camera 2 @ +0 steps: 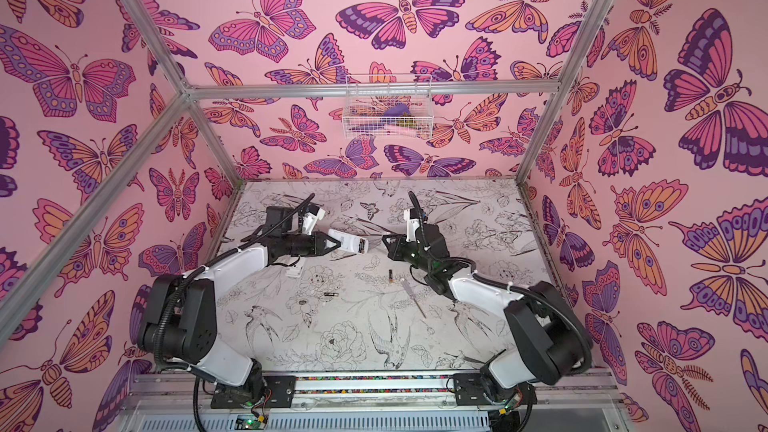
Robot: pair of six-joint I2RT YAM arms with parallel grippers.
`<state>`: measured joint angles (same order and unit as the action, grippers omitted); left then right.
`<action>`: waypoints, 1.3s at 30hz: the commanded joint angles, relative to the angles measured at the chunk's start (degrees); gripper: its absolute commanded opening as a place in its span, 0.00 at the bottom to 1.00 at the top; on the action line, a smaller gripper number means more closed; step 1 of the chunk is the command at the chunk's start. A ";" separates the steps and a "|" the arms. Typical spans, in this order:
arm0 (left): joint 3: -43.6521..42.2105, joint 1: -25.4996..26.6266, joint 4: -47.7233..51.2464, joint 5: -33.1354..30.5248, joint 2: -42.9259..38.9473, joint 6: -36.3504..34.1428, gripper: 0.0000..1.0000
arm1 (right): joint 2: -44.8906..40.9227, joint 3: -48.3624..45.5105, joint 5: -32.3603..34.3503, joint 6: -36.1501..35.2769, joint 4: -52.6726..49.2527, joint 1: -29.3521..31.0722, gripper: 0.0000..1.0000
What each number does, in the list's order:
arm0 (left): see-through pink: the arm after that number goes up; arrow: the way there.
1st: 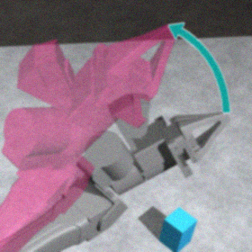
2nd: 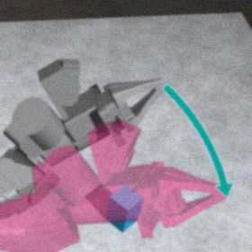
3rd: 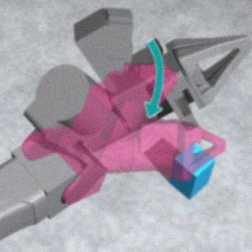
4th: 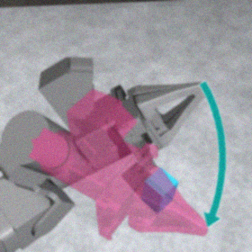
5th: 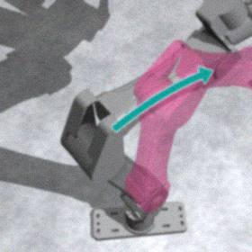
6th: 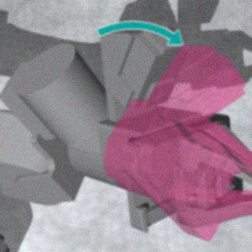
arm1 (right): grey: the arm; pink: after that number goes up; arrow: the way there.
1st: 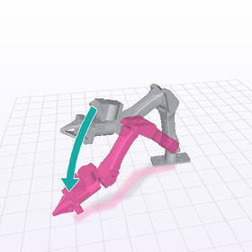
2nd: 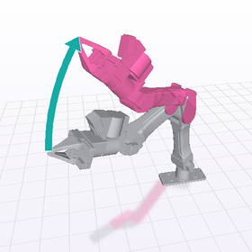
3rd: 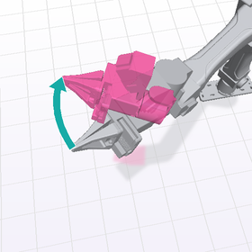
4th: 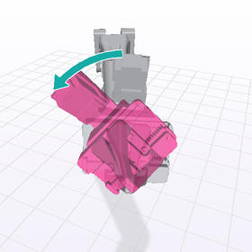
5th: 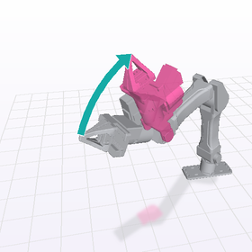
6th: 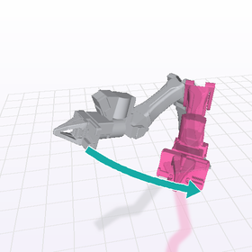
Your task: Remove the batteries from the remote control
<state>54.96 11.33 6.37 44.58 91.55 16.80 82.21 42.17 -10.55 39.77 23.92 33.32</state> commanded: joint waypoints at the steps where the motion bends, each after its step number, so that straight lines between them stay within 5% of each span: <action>1: -1.94 1.04 -3.75 0.26 1.08 2.75 0.00 | -3.82 1.73 7.28 -9.65 -19.91 -0.66 0.02; 11: -4.87 2.26 -5.76 -1.72 2.08 7.26 0.00 | -11.27 -1.32 22.52 -13.49 -36.21 -2.28 0.02; 24: -10.05 2.29 -9.36 -4.74 0.84 8.35 0.00 | -4.76 0.07 24.87 -12.34 -41.94 -4.65 0.04; 30: -9.52 2.05 -9.71 -6.41 2.25 8.19 0.23 | -0.57 1.31 24.84 -12.11 -42.44 -4.67 0.05; 39: -6.97 -0.38 -7.15 -8.84 4.84 7.12 0.33 | 3.88 2.22 24.50 -11.21 -41.39 -4.78 0.10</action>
<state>46.85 11.94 -2.17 37.21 95.33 24.80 84.47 42.63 13.61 27.94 -16.88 28.91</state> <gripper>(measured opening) 0.327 0.115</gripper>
